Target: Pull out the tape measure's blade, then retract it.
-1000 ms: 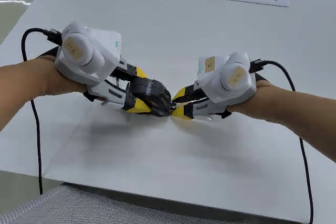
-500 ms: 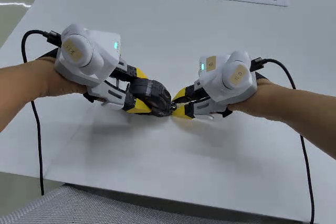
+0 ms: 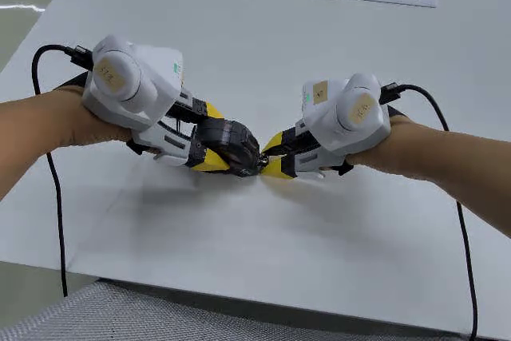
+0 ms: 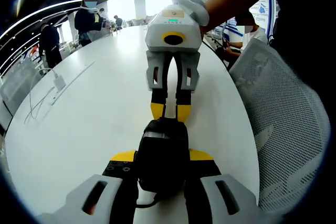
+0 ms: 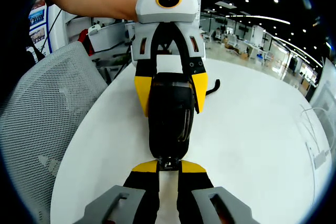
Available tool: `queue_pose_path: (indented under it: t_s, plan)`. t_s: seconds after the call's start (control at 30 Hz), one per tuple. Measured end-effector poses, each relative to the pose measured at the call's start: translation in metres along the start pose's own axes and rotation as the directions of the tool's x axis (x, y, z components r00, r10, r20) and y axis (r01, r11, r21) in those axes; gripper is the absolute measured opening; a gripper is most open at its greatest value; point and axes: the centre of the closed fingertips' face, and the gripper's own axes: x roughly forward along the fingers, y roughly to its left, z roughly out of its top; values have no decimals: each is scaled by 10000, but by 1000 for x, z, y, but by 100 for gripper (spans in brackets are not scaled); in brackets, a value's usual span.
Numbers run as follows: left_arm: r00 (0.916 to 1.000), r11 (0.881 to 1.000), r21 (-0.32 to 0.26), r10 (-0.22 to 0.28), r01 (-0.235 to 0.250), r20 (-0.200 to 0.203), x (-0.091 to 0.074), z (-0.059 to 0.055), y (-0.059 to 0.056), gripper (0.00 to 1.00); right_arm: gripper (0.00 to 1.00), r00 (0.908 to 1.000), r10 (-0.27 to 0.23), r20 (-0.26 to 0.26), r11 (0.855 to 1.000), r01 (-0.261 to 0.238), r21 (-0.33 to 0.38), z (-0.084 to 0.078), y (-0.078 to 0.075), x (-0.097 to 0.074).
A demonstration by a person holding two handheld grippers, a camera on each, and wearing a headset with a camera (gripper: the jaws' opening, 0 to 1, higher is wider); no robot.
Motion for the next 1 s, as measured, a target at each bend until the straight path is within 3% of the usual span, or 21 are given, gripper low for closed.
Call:
queue_pose_path:
  t_s: [1.0]
  plan:
    - [10000, 10000, 60, 15, -15, 4, 1, 0, -1, 27, 7, 9998, -10, -200, 10000, 10, 9, -14, 0, -14]
